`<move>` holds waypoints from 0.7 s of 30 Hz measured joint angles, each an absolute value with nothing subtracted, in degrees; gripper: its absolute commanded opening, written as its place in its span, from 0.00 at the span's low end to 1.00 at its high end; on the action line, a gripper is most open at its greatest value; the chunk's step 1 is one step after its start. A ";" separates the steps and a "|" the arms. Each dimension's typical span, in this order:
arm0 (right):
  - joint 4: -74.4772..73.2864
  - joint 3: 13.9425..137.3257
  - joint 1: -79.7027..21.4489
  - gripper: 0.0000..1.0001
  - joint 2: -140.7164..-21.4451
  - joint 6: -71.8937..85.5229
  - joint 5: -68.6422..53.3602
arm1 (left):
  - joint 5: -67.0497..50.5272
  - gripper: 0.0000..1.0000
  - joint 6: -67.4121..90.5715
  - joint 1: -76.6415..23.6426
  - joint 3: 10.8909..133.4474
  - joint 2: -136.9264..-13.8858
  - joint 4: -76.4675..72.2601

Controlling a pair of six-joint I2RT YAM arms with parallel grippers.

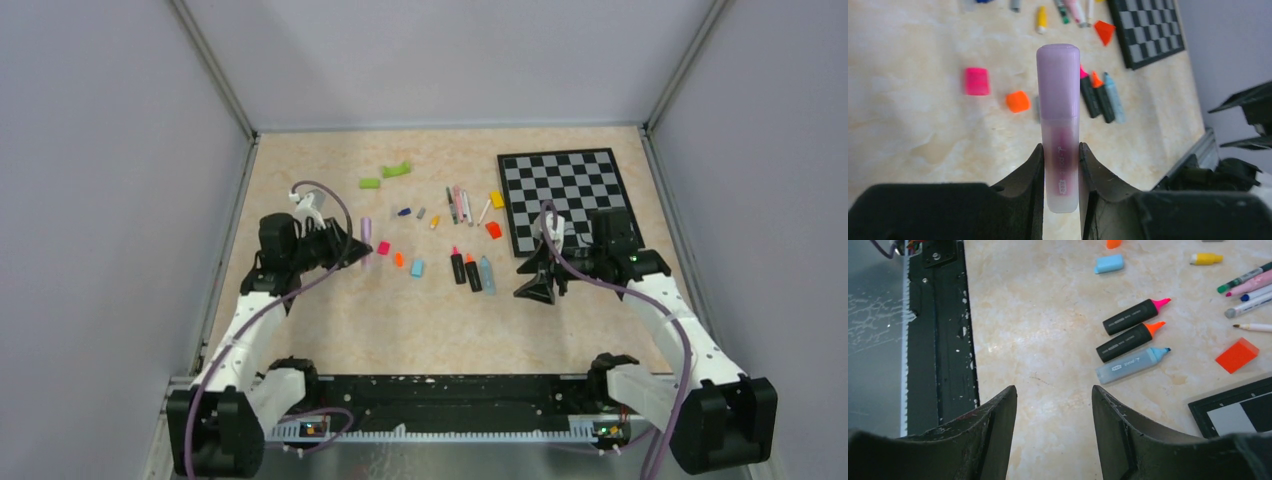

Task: Open the pen caps
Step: Pick up the pen from the center of the board.

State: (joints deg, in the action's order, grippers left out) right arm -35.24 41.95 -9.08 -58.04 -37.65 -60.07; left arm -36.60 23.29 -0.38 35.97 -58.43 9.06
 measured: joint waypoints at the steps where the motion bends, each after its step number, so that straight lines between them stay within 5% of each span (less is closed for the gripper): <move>1: -36.49 41.95 -9.08 0.56 -57.43 -38.65 -60.82 | -37.85 0.01 24.86 -1.28 34.72 -56.40 7.81; 9: -43.16 41.98 -8.71 0.55 -57.14 -42.50 -64.47 | -40.25 0.00 37.69 -14.04 28.14 -44.53 -6.50; 21: -42.00 39.75 -8.45 0.54 -56.69 -41.50 -70.81 | -29.89 0.00 46.11 -33.17 24.73 -45.08 -22.00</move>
State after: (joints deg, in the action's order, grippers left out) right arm -42.00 39.75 -8.45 -56.69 -41.50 -70.81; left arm -29.89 46.11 -33.17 24.73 -45.08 -22.00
